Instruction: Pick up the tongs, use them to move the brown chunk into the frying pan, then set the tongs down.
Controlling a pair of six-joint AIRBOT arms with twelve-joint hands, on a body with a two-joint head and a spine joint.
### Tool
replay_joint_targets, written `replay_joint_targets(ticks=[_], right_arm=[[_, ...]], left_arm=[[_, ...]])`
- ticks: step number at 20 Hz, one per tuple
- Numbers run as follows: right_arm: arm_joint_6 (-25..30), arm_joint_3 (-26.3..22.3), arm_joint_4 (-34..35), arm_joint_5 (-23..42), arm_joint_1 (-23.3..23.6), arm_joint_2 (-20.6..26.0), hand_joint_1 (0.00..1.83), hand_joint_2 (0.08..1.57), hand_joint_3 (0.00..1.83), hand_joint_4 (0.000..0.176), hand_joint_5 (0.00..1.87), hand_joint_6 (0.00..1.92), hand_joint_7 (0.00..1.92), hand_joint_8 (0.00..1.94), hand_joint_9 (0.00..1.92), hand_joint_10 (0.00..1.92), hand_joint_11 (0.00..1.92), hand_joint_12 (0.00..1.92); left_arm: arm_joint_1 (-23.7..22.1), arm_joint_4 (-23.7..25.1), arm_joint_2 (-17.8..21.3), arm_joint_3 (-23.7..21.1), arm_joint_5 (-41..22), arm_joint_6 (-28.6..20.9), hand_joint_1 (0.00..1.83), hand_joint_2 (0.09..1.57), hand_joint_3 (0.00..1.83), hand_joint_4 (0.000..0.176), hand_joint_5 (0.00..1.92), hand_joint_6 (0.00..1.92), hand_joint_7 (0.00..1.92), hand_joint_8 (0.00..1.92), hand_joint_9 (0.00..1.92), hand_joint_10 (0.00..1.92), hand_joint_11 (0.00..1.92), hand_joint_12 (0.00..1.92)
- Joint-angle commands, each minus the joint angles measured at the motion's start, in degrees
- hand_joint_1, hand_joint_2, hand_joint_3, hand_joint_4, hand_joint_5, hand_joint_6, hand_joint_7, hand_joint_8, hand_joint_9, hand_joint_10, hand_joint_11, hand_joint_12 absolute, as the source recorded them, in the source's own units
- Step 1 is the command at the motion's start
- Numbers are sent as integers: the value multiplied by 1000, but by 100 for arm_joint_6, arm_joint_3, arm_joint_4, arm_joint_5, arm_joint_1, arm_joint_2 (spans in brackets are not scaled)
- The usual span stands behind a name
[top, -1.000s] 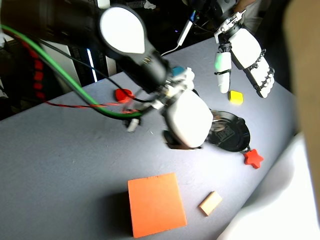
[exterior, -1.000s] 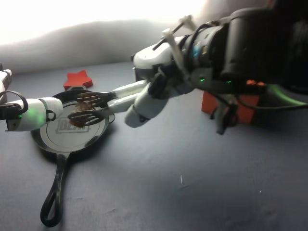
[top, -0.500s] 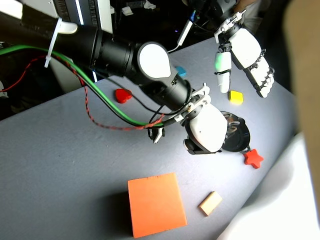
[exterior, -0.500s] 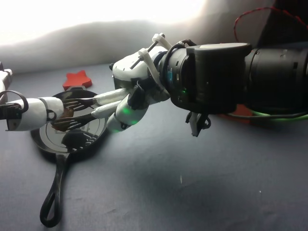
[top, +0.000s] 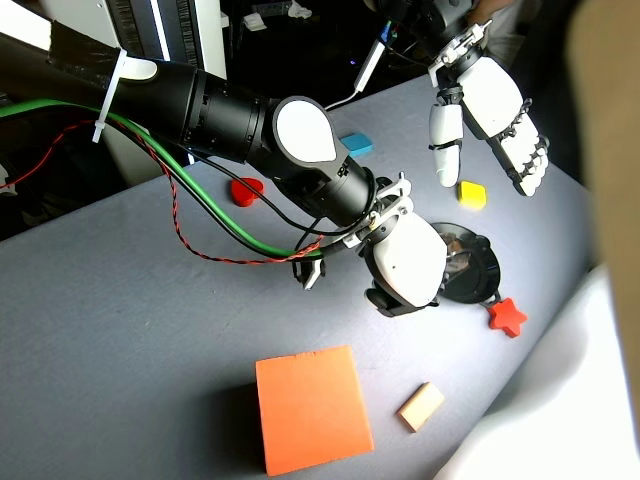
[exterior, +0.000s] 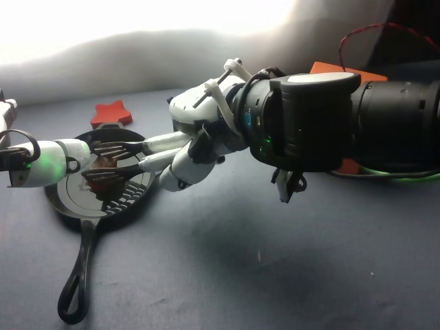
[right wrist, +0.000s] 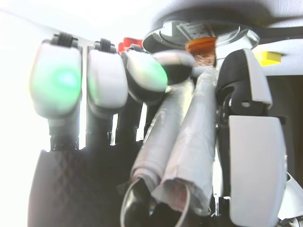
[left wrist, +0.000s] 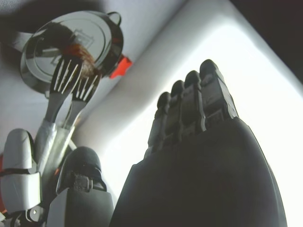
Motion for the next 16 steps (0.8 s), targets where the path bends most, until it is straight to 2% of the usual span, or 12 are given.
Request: replay_joint_targets(ticks=[1, 2, 3, 5, 8, 9, 10, 11, 13, 14, 16], right_arm=[[43, -14, -194, 202, 42, 50, 483, 1427, 0, 0, 914, 1056, 1235, 1444, 1254, 1861, 1211, 1921], [38, -36, -194, 202, 36, 71, 461, 1427, 0, 0, 918, 922, 1229, 1422, 1253, 1855, 1208, 1921], [20, -64, -194, 202, 33, 99, 468, 1414, 0, 0, 897, 875, 1222, 1403, 1248, 1844, 1195, 1921], [-6, -141, -194, 214, 51, 174, 509, 1384, 0, 0, 914, 663, 1224, 1283, 1244, 1800, 1172, 1921], [-21, -361, -195, 276, 175, 375, 441, 1391, 1, 0, 880, 722, 1183, 1282, 1191, 1809, 1127, 1921], [-27, -430, -196, 287, 219, 439, 444, 1382, 0, 0, 877, 735, 1184, 1219, 1190, 1766, 1115, 1921], [-56, -559, -197, 287, 297, 546, 436, 1361, 0, 0, 858, 838, 1170, 1114, 1150, 1663, 1041, 1921], [-62, -635, -197, 284, 338, 615, 436, 1361, 0, 0, 858, 838, 1170, 1114, 1150, 1663, 1041, 1921], [-102, -894, -201, 284, 455, 849, 435, 1359, 0, 0, 823, 872, 1151, 1014, 1122, 1544, 964, 1921], [-742, -2046, -215, 252, 550, 1878, 441, 1343, 0, 0, 827, 844, 1116, 972, 1080, 1460, 872, 1900], [-704, -2431, -541, 206, 467, 2207, 441, 1343, 0, 0, 827, 844, 1116, 972, 1080, 1460, 872, 1900]], left_arm=[[-21, 445, 44, 3, -277, 6, 0, 1175, 0, 0, 0, 0, 26, 2, 2, 0, 0, 0], [-21, 445, 44, 3, -277, 6, 0, 1172, 0, 0, 0, 0, 23, 0, 0, 0, 0, 0], [-21, 445, 44, 3, -277, 6, 0, 1170, 0, 0, 0, 0, 15, 0, 0, 0, 0, 0], [-21, 445, 44, 3, -277, 6, 0, 1163, 0, 0, 2, 1, 32, 8, 10, 4, 3, 1], [-21, 444, 44, 1, -277, 6, 0, 1169, 0, 0, 0, 0, 24, 3, 0, 0, 0, 0], [-21, 444, 44, 1, -277, 6, 0, 1170, 0, 0, 2, 1, 30, 5, 5, 2, 3, 1], [-21, 444, 44, 1, -277, 6, 0, 1170, 0, 0, 2, 0, 37, 7, 13, 5, 11, 5], [-21, 443, 44, 1, -277, 6, 0, 1170, 0, 0, 2, 0, 37, 7, 13, 5, 11, 5], [-21, 443, 44, 0, -277, 6, 0, 1169, 0, 0, 0, 0, 27, 2, 2, 0, 0, 0], [-20, 430, 44, -11, -277, 6, 0, 1175, 2, 0, 4, 2, 41, 7, 16, 6, 5, 2], [-19, 423, 44, -13, -277, 6, 0, 1175, 2, 0, 4, 2, 41, 7, 16, 6, 5, 2]])
